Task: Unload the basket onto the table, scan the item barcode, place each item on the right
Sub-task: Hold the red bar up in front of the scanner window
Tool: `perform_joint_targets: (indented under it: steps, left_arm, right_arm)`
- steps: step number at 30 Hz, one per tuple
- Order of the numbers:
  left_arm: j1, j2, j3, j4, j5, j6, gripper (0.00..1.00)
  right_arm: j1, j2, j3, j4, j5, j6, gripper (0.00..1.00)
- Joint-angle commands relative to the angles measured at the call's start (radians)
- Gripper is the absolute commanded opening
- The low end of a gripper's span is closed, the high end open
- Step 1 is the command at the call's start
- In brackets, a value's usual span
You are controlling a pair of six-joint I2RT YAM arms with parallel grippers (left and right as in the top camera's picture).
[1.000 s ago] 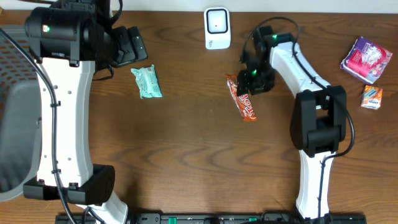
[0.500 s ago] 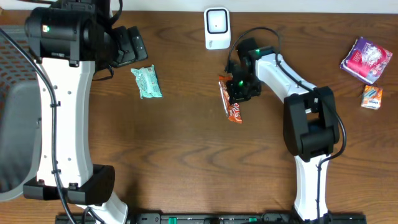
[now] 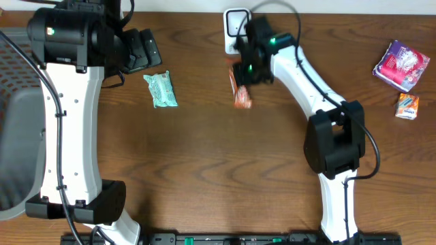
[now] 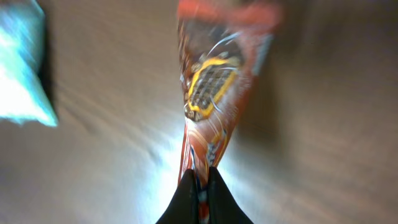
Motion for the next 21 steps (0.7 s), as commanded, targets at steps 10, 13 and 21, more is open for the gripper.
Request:
perform_joint_targets:
  steps: [10, 13, 21]
  left_arm:
    - [0.004, 0.005, 0.002, -0.077, -0.006, 0.002, 0.98]
    - [0.004, 0.005, 0.002, -0.077, -0.006, 0.002, 0.98]
    - [0.004, 0.005, 0.002, -0.077, -0.006, 0.002, 0.98]
  right_arm:
    - [-0.003, -0.01, 0.03, 0.213, 0.131, 0.195, 0.01]
    - [-0.001, -0.01, 0.029, 0.117, 0.131, 0.179, 0.01]
    - [0.017, -0.01, -0.092, -0.123, 0.181, 0.044, 0.05]
